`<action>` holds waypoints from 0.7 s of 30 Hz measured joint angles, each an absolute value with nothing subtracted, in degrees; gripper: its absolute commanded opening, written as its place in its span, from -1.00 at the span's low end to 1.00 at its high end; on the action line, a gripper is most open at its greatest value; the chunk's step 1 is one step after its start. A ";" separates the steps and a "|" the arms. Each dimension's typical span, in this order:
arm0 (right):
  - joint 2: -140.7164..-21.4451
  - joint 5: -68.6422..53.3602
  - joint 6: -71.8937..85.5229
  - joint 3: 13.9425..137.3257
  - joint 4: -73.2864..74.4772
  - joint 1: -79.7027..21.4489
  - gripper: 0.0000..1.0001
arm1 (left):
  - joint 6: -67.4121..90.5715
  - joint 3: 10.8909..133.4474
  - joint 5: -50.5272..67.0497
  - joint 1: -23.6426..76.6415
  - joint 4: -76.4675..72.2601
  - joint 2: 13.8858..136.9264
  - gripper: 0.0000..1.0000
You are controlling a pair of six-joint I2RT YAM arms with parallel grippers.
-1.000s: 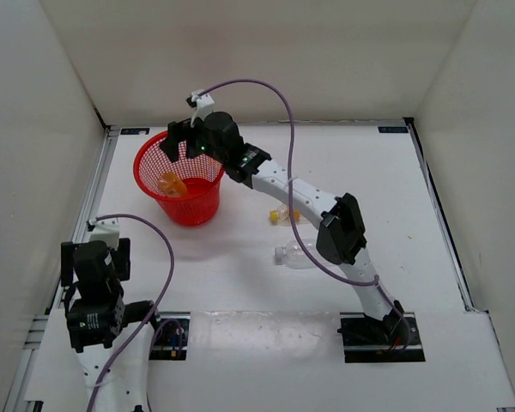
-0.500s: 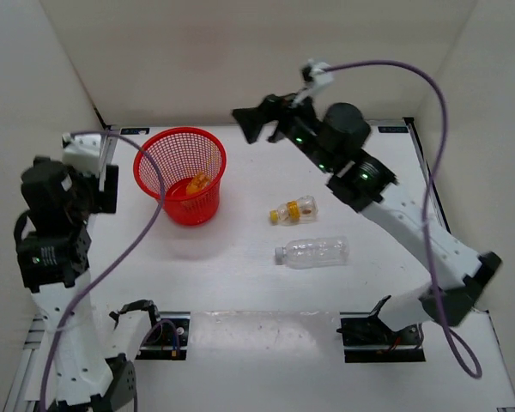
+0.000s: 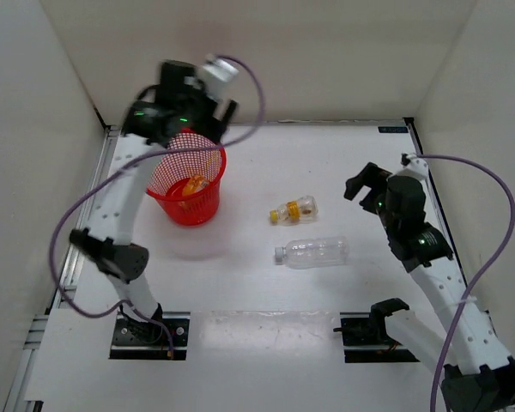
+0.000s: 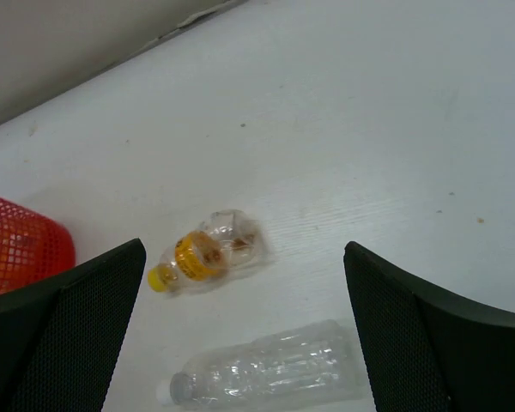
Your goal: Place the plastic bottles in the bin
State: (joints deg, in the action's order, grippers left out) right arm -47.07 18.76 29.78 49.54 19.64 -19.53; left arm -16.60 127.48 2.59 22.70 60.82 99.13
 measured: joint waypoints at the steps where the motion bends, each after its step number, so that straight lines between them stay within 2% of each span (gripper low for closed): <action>1: -45.52 18.92 30.09 48.75 20.49 -18.39 0.98 | -18.04 127.11 0.86 27.07 60.73 102.00 1.00; 5: -39.94 19.81 31.51 44.80 24.88 -14.83 0.98 | -23.20 120.73 -0.80 41.30 58.81 109.01 1.00; 8: -36.91 21.06 32.29 42.19 28.45 -12.99 0.98 | -26.11 118.83 -0.25 46.87 58.04 112.60 1.00; 21: -30.50 24.29 32.34 39.48 37.98 -11.62 0.98 | -28.27 120.70 0.62 48.66 52.27 132.25 1.00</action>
State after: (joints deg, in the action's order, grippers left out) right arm -30.50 24.29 32.34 39.48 37.98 -11.62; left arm -28.27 120.70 0.62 48.66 52.27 132.25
